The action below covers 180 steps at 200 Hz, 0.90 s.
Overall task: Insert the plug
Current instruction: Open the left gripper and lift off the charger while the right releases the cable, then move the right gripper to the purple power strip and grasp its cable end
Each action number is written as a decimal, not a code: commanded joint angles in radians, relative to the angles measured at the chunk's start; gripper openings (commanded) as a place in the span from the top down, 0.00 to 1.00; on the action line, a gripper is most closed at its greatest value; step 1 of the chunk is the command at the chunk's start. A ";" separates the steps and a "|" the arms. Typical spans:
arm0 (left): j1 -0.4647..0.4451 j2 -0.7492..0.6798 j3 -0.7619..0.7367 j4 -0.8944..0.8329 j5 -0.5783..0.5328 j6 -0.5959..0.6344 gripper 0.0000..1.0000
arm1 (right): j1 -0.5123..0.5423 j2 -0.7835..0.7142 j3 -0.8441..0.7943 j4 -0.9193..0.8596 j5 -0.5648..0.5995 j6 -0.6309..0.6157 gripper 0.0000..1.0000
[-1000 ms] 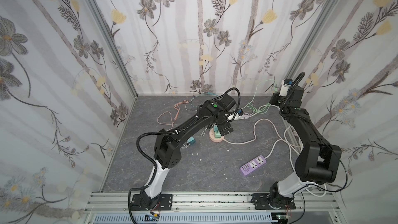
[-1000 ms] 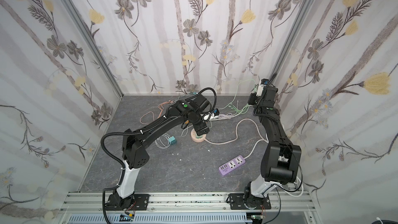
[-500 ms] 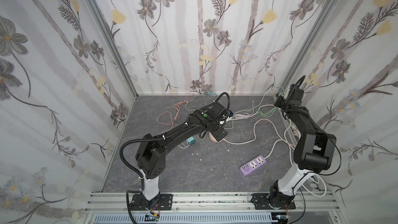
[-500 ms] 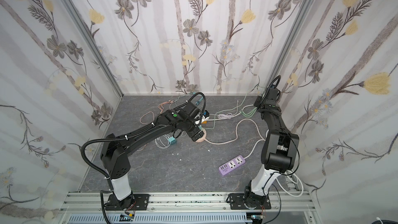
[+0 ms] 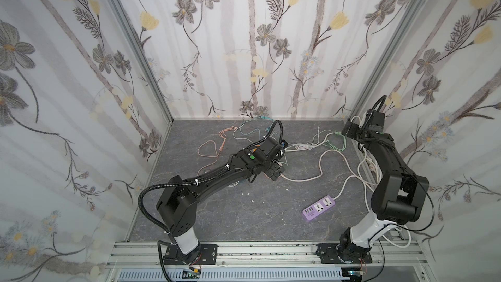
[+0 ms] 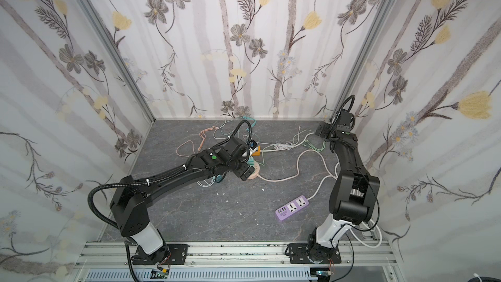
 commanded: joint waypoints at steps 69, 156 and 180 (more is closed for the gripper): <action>-0.110 0.016 -0.034 0.087 -0.118 -0.031 0.00 | -0.016 -0.565 -0.457 -0.031 0.047 0.225 0.01; -0.115 -0.163 -0.247 0.223 -0.235 -0.146 0.00 | -0.112 -0.812 -0.708 -0.444 -0.132 0.557 0.01; -0.112 -0.214 -0.317 0.256 -0.260 -0.150 0.00 | -0.109 -0.802 -0.717 -0.605 -0.172 0.589 0.01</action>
